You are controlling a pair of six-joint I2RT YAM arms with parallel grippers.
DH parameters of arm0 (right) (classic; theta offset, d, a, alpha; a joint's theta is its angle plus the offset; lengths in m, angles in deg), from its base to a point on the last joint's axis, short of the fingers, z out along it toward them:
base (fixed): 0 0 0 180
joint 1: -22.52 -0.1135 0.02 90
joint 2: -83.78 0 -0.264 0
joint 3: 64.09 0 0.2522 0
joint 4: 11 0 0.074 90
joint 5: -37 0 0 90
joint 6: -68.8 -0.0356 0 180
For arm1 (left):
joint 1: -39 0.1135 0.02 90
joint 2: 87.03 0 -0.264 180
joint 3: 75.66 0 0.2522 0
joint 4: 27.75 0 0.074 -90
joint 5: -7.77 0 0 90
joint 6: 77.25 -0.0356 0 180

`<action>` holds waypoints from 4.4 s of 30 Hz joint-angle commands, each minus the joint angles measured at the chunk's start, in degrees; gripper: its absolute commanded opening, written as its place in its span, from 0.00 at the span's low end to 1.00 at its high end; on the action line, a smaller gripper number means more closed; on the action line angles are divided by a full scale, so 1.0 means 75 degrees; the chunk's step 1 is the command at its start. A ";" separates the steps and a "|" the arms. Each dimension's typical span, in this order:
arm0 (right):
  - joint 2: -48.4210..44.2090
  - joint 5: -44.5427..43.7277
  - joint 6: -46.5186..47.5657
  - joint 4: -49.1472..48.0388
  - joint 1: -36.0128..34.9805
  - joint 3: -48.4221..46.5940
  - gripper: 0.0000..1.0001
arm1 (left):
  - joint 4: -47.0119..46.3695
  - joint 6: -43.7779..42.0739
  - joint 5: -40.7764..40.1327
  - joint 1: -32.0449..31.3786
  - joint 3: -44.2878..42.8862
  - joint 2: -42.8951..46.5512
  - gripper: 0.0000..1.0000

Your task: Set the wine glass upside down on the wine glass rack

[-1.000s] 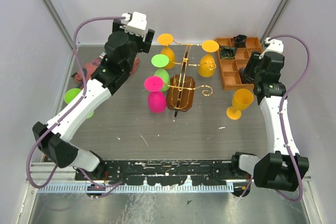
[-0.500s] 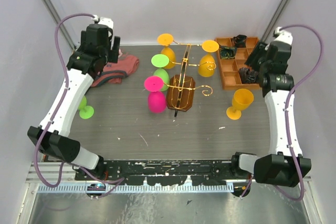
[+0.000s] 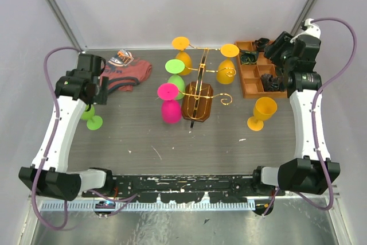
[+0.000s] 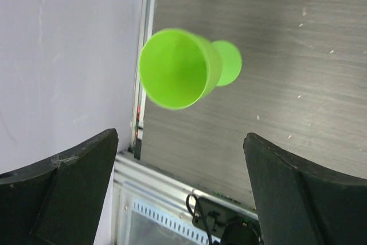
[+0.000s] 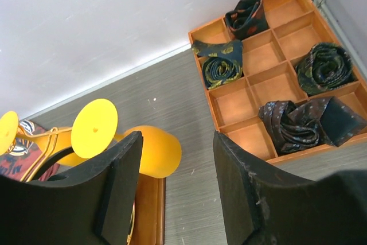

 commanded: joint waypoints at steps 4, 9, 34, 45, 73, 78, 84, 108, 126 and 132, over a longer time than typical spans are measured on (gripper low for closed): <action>-0.0175 0.0441 -0.0309 -0.0655 -0.0048 0.0348 0.57 | 0.0002 0.0173 0.0673 0.0764 0.0704 0.0617 0.98; -0.0355 0.0426 -0.0151 -0.0567 -0.0049 0.0395 0.57 | -0.0817 0.0232 0.1760 0.1299 0.1312 0.0631 0.98; -0.1150 0.0074 0.0344 -0.0172 -0.0049 0.0504 0.57 | -0.2907 -0.0154 0.2964 0.1632 0.2009 -0.1072 0.31; -0.0990 0.0274 0.0323 -0.0325 -0.0048 0.0282 0.57 | -0.3104 0.0156 0.3272 0.1655 0.1243 -0.0626 0.00; 0.0588 0.2667 -0.5981 -0.6077 -0.2451 -0.0097 0.54 | -1.5798 -0.4202 0.4089 -0.3211 0.2439 0.0379 0.00; 0.1116 0.2733 -0.6906 -0.7406 -0.2948 -0.0096 0.54 | -1.7251 -0.5763 0.3638 -0.4201 0.2567 -0.0535 0.00; 0.1868 0.2803 -0.7507 -0.8810 -0.3467 -0.0259 0.55 | -1.7982 -0.5462 0.3289 -0.4619 0.2466 -0.1021 0.00; 0.4086 0.3107 -0.8014 -1.1034 -0.4196 -0.2249 0.56 | -1.8343 -0.4938 0.3091 -0.4858 0.2465 -0.1408 0.00; 0.4653 0.3045 -0.8128 -1.1255 -0.4279 -0.2787 0.54 | -1.8298 -0.4664 0.3115 -0.4975 0.2561 -0.1545 0.00; 0.4712 0.3017 -0.8132 -1.1269 -0.4298 -0.2812 0.52 | -1.8300 -0.4589 0.3183 -0.5031 0.2548 -0.1584 0.00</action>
